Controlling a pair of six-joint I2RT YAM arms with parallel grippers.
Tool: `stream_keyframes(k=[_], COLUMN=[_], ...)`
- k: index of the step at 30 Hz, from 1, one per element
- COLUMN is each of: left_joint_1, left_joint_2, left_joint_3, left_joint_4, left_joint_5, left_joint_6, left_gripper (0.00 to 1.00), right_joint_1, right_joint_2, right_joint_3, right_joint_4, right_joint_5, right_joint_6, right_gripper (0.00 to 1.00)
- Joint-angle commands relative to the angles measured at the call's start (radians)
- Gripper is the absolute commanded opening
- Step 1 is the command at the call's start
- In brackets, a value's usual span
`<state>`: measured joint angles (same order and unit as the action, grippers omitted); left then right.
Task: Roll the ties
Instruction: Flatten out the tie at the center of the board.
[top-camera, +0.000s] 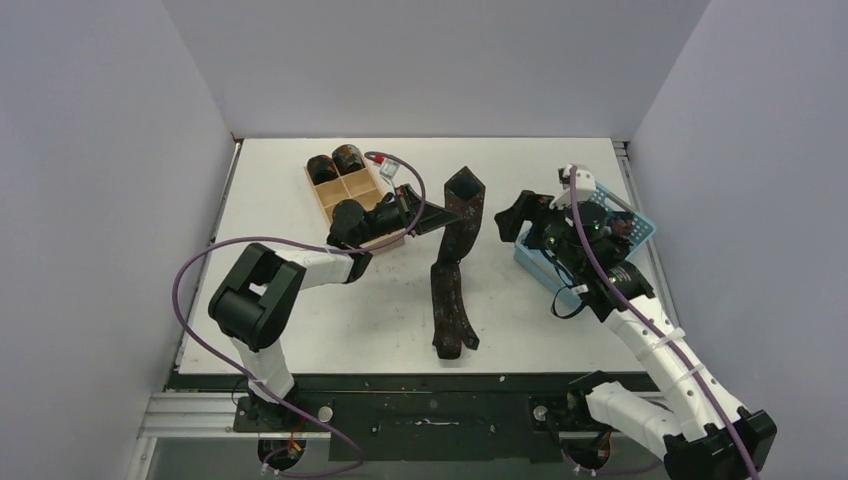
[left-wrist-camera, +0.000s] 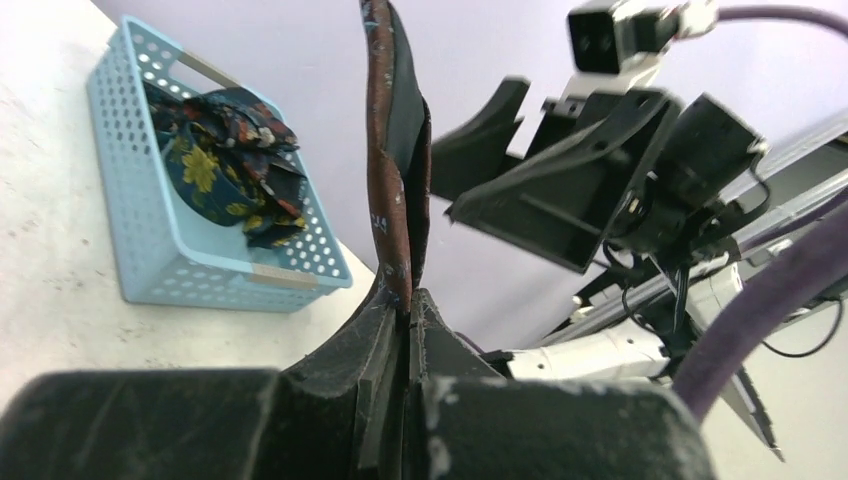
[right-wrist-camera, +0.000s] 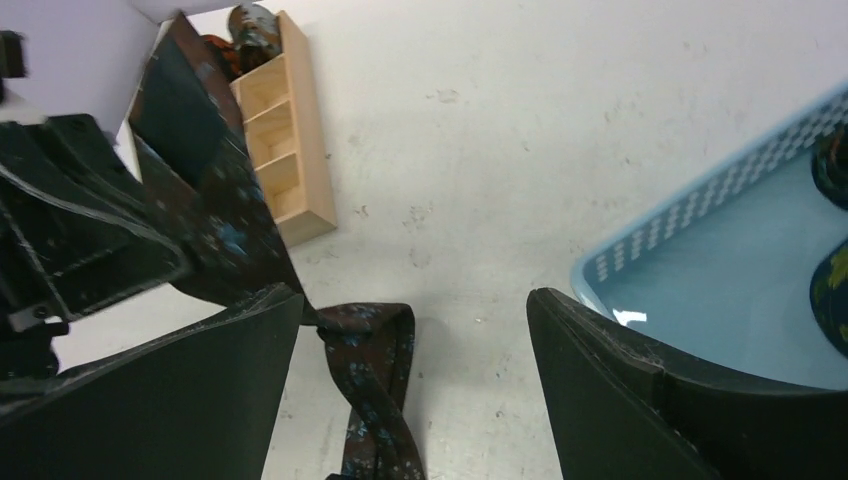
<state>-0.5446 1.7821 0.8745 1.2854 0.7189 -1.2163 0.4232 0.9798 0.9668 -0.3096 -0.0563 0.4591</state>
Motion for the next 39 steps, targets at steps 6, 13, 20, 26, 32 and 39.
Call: stream_keyframes(k=[6,13,20,26,32,39], left_joint_1=[0.006,0.013,-0.087,-0.415,-0.666,-0.762], left_joint_2=[0.059,-0.040,-0.397,-0.665,-0.657,-0.448], left_joint_3=[0.199,0.211,0.003,-0.259,-0.321,-0.192], left_joint_4=[-0.337,-0.553,-0.878,-1.042,-1.085,-1.194], left_joint_5=[-0.023,-0.256,-0.592,-0.942,-1.091,-1.164], left_joint_6=[0.275,0.486,0.717,0.733,0.727,0.776], left_gripper=[0.15,0.90,0.96,0.96,0.96,0.96], right_joint_1=[-0.056,-0.022,0.189,0.210,0.177,0.038], right_joint_2=[-0.176,-0.107,0.058,0.120,0.037,-0.018], right_joint_3=[-0.356,-0.478,-0.458,-0.494,-0.469,-0.444], right_joint_4=[0.203,0.276,0.284,0.345,0.230,0.146], right_joint_5=[-0.076,-0.210,-0.080,-0.039,0.116,0.072], right_joint_6=[0.230,0.261,0.222,0.263,0.296,0.278], right_gripper=[0.85,0.82,0.79,0.76,0.76,0.77])
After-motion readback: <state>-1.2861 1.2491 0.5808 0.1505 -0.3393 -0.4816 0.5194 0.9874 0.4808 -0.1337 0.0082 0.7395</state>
